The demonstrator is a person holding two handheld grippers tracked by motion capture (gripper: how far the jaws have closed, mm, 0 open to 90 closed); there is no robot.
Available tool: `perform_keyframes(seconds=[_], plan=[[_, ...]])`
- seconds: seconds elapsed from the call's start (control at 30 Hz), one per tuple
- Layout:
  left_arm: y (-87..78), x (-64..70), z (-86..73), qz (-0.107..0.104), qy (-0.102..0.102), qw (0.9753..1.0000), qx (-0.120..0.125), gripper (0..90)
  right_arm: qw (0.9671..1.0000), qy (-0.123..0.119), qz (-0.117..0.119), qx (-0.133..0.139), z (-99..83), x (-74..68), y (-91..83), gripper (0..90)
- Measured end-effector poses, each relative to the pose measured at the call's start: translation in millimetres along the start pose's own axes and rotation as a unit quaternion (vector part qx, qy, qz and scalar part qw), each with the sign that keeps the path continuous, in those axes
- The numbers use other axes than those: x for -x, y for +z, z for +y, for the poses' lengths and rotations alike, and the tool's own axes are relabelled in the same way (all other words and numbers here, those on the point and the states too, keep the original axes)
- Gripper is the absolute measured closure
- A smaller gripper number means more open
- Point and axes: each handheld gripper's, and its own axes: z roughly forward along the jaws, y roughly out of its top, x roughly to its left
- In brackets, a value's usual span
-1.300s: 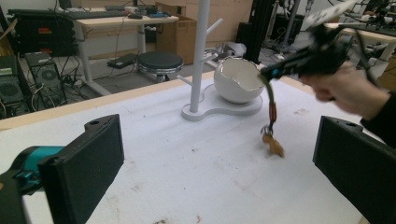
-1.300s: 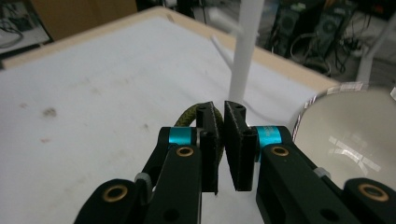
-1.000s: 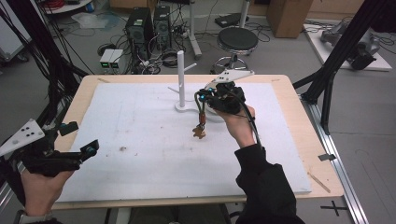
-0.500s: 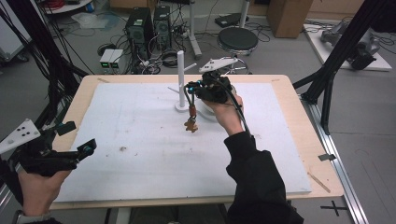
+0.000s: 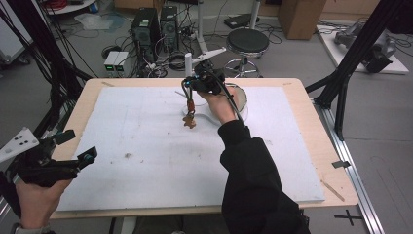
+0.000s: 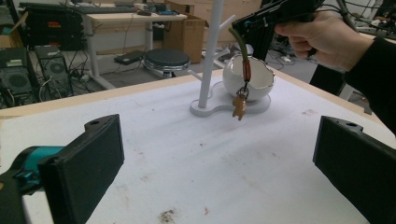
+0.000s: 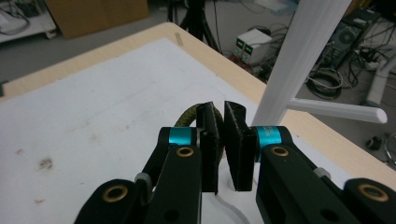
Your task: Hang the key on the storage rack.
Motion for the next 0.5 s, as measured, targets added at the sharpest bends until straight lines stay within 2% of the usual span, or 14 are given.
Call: perform_keyframes(seconds=[0.17,0.2,0.5], plan=[[-3.9,-2.5,-1.3,0.004,-0.004,1.0,0.001,2.3,0.9998,0.014,-0.01,-0.013,-2.2,7.5,10.3,84.9],[-3.8,-2.5,-1.9,0.004,-0.005,1.0,0.0,2.3,0.9998,0.01,-0.009,-0.015,-2.8,8.7,11.8,84.9],[-6.2,-1.5,-1.8,0.005,-0.004,1.0,0.0,2.3,0.999,0.017,-0.018,-0.038,-6.5,10.0,23.8,84.8]])
